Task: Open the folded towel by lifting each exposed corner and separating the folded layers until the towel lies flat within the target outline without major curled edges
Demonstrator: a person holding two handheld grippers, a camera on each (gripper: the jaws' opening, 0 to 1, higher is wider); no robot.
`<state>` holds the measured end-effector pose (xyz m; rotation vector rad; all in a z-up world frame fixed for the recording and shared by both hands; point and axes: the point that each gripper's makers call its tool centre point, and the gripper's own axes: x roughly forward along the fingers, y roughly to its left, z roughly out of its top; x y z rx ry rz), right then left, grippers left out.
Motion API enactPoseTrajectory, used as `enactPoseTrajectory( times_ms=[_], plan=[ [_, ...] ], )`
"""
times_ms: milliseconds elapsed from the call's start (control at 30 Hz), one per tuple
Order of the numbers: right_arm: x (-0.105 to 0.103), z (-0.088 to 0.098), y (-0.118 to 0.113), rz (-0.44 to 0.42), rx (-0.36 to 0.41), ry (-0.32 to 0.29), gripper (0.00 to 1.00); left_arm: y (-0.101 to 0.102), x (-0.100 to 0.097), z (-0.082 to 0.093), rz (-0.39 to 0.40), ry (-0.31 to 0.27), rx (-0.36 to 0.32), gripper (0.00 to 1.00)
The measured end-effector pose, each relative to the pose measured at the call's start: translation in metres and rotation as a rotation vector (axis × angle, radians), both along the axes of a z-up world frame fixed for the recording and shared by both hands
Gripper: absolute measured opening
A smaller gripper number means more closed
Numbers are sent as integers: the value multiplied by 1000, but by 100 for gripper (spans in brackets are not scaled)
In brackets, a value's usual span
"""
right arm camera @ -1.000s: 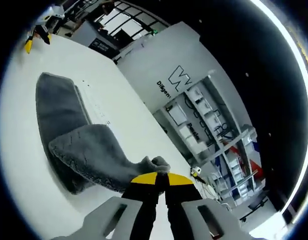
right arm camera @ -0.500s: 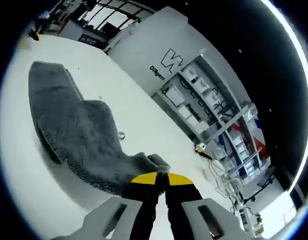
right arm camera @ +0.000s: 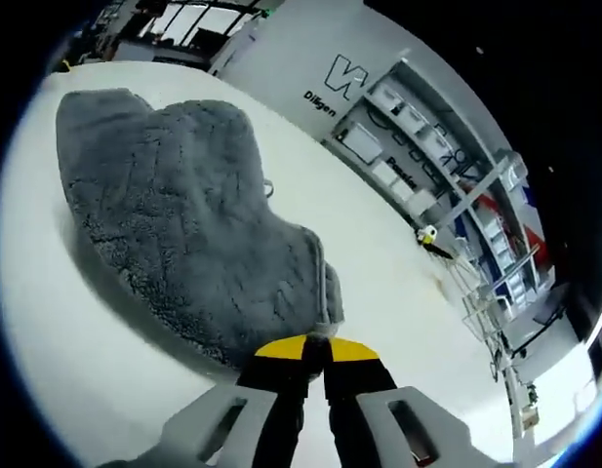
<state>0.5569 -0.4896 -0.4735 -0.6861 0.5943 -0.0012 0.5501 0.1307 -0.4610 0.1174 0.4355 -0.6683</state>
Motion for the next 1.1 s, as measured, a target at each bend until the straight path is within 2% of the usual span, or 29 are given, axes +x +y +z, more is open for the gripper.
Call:
enactPoseTrajectory(
  times_ms=[167,267,400,500,633,733,800,867,967,1000,1100],
  plan=[
    [-3,-8,2,-18,21,24,5,-1,0,3,-3,-7,-1,97],
    [-4,-5,-1,-49,44,0,12,-2,0,4,-5,-10,-2,97],
    [-5,5,-7,-95,76,-35,33,-3,-1,7,-8,-17,-2,97],
    [-8,11,-6,-117,157,-48,46,-4,-2,7,-16,-16,0,98],
    [-9,19,-6,-139,171,-69,81,-5,-2,5,-17,-13,4,98],
    [-11,22,-3,-131,178,-60,89,-5,-2,4,-15,-10,3,98],
    [-8,22,9,-84,220,-58,97,-4,-2,4,-13,-9,6,98],
    [-6,26,28,-22,285,-71,99,-4,-1,4,-13,-9,8,98],
    [-7,39,57,57,446,-104,99,-4,-1,4,-12,-9,8,98],
    [-10,43,63,74,474,-113,99,-4,-1,4,-12,-9,7,98],
    [-18,47,70,87,456,-99,99,-4,-1,2,-10,-6,9,98]
  ],
)
